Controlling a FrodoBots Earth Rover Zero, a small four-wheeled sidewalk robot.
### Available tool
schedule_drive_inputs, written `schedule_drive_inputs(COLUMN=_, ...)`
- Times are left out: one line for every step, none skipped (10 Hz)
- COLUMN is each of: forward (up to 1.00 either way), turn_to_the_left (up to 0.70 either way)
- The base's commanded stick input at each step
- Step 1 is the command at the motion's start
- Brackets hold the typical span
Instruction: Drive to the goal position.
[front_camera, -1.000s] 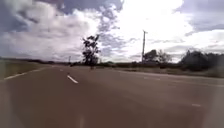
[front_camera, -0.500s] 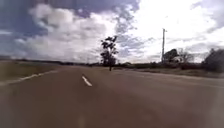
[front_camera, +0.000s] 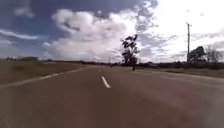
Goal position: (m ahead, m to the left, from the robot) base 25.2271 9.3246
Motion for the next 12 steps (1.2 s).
schedule_drive_inputs(forward=0.95, turn_to_the_left=0.0)
schedule_drive_inputs(forward=0.95, turn_to_the_left=0.0)
schedule_drive_inputs(forward=0.95, turn_to_the_left=0.0)
schedule_drive_inputs(forward=0.95, turn_to_the_left=0.0)
schedule_drive_inputs(forward=0.95, turn_to_the_left=0.01)
schedule_drive_inputs(forward=0.95, turn_to_the_left=0.05)
schedule_drive_inputs(forward=0.95, turn_to_the_left=0.08)
schedule_drive_inputs(forward=0.95, turn_to_the_left=0.38)
schedule_drive_inputs(forward=0.95, turn_to_the_left=0.38)
schedule_drive_inputs(forward=0.95, turn_to_the_left=0.38)
schedule_drive_inputs(forward=0.95, turn_to_the_left=0.38)
schedule_drive_inputs(forward=0.95, turn_to_the_left=0.38)
